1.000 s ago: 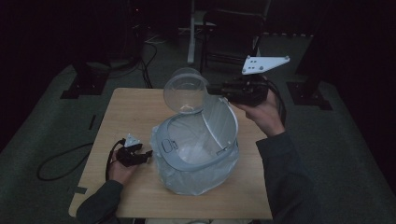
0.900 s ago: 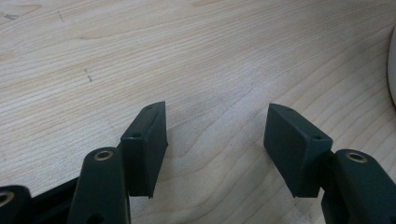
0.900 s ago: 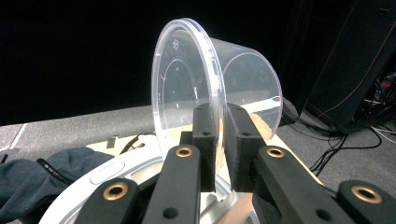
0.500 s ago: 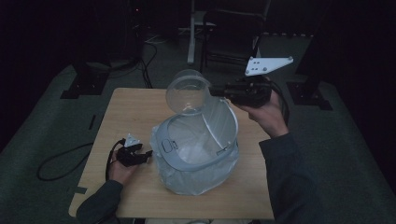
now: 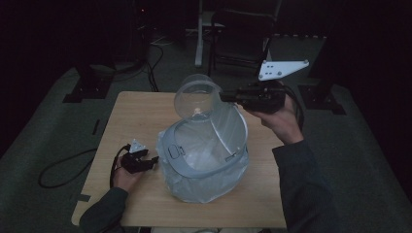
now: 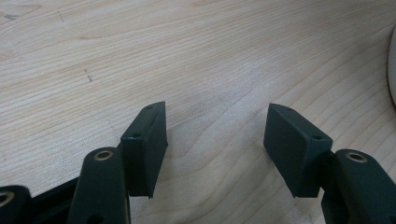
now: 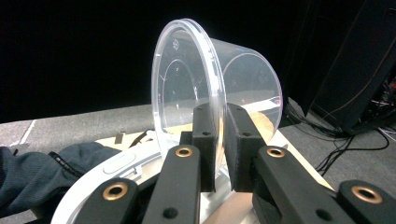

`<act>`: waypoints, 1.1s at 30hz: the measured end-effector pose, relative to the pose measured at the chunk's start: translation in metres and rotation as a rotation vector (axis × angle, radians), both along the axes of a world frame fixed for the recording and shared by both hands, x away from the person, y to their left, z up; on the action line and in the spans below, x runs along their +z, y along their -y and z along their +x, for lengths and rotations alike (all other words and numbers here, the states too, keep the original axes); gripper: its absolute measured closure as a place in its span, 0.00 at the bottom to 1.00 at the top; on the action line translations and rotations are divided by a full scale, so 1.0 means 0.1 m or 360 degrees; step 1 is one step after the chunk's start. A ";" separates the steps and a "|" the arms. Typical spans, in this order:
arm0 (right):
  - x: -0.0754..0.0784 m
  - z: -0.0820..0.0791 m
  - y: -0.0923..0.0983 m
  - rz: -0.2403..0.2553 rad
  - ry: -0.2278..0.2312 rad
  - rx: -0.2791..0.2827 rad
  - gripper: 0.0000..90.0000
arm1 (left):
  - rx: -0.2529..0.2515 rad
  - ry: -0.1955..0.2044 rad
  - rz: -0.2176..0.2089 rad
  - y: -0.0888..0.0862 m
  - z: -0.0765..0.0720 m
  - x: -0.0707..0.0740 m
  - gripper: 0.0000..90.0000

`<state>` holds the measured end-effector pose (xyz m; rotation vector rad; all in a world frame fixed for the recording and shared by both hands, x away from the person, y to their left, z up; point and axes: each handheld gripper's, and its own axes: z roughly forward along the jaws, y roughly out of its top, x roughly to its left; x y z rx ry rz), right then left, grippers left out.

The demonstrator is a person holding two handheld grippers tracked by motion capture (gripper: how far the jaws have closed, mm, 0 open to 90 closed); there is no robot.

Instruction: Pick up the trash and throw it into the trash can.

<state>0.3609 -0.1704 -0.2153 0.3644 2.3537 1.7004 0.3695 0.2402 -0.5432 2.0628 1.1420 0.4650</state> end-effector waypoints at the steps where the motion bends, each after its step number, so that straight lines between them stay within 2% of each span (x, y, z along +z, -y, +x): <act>1: 0.00 0.00 0.00 0.0000 0.0000 0.0000 0.92 | 0.0000 0.0000 0.0000 0.00 0.00 0.00 0.45; 13: -0.01 -0.04 0.03 -0.0025 0.0002 0.0038 0.92 | -0.0001 0.0000 0.0002 0.00 0.00 0.00 0.45; 20: 0.00 -0.05 0.04 -0.0014 0.0009 0.0065 0.91 | -0.0001 0.0001 0.0002 0.00 0.00 0.00 0.45; 21: 0.00 -0.06 0.06 0.0019 0.0017 0.0091 0.79 | -0.0001 0.0001 0.0002 0.00 0.00 0.00 0.45; 22: 0.01 -0.06 0.06 0.0036 0.0022 0.0090 0.75 | -0.0001 0.0001 0.0002 0.00 0.00 0.00 0.45; 26: 0.05 -0.07 0.09 0.0062 0.0049 0.0052 0.71 | 0.0001 0.0000 0.0001 0.00 0.00 0.00 0.45; 33: 0.06 -0.05 0.22 0.0114 0.0066 -0.0104 0.71 | 0.0000 0.0001 0.0000 0.00 0.00 0.00 0.45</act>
